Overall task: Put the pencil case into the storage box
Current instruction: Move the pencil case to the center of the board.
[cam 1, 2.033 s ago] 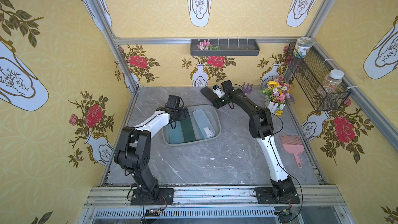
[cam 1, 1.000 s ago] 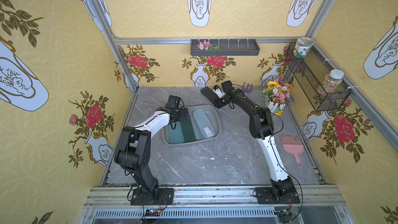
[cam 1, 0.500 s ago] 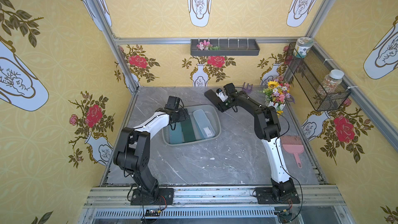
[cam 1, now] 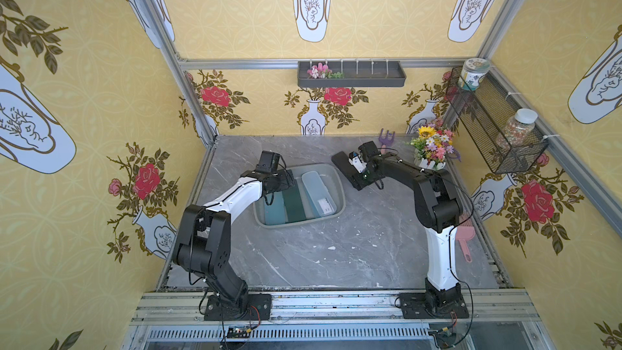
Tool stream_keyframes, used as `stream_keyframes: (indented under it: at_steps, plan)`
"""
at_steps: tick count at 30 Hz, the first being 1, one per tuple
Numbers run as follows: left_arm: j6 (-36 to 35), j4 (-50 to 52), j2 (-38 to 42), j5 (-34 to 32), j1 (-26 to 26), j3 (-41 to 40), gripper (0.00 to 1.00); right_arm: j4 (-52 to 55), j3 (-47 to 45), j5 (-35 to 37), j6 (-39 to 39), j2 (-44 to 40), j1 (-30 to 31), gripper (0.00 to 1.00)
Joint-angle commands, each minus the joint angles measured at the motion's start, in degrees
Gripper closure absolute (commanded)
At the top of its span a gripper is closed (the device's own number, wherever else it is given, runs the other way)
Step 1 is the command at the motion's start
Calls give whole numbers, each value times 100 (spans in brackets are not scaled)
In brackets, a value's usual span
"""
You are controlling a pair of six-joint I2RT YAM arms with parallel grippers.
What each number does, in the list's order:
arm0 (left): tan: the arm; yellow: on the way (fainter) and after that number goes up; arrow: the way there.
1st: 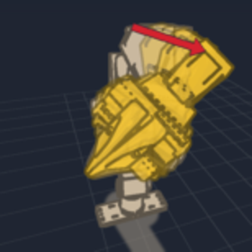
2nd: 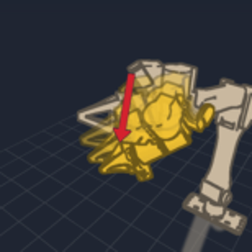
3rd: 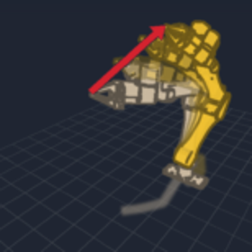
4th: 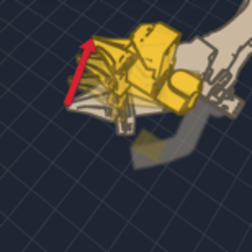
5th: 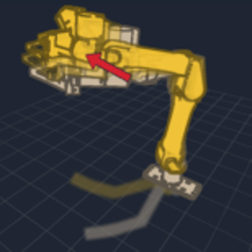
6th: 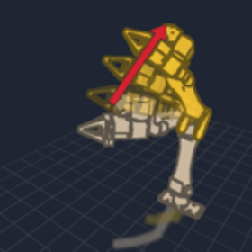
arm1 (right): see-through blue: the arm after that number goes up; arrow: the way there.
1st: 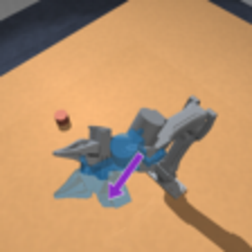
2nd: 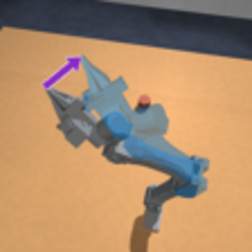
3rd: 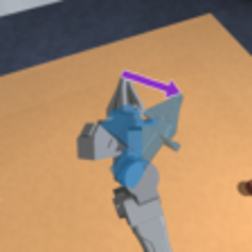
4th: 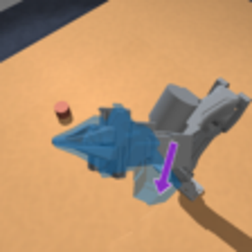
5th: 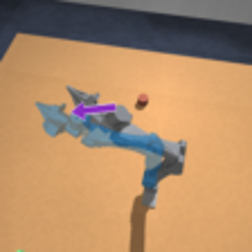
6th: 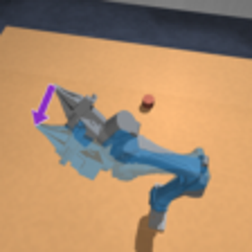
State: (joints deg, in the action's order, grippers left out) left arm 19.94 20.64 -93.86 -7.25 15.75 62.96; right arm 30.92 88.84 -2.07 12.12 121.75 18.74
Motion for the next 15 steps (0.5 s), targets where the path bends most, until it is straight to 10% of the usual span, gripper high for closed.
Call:
stream_keyframes:
  at_steps: [1, 6, 15]
  plan:
    - [21, -124, 63, 100, -10, -87, 0, 449, -324, 272, -157, -259, 33, 26]
    - [53, -166, 205, 168, -2, -189, 0, 521, -696, 395, -270, -540, 115, 2]
    - [97, -201, 343, 185, -8, -312, 0, 666, 461, 459, -107, -238, 165, 3]
